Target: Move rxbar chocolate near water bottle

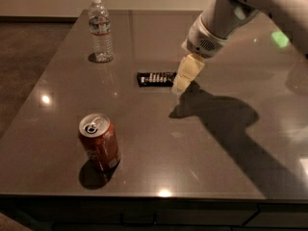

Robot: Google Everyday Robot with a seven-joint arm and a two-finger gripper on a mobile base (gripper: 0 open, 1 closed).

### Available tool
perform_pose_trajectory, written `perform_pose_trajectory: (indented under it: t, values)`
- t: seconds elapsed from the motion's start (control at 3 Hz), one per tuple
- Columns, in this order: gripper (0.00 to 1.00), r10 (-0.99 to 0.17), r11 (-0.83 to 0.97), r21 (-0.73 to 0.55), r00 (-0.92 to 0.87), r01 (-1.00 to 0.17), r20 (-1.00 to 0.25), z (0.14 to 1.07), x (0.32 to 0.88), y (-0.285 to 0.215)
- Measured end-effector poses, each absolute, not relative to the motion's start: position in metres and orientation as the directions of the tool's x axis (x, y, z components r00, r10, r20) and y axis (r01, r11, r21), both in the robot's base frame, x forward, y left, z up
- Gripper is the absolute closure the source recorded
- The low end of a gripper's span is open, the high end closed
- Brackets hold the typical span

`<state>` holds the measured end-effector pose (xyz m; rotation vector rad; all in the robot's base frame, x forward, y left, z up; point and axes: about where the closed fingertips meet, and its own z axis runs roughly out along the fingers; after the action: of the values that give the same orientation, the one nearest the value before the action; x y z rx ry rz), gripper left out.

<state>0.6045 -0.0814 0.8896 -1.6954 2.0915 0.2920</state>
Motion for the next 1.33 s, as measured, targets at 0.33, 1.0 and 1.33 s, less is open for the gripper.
perform_pose_trajectory:
  t: [0.33,1.0,1.33]
  values:
    - [0.0,-0.874,0.213,-0.087,-0.151,-0.973,-0.462,0.878,0.615,-0.063]
    - [0.0,-0.885,0.178,-0.047,-0.139,-0.983,-0.444,0.854,0.632,-0.033]
    - [0.0,-0.893,0.166,-0.037,-0.134,-0.985,-0.431,0.847,0.635,-0.026]
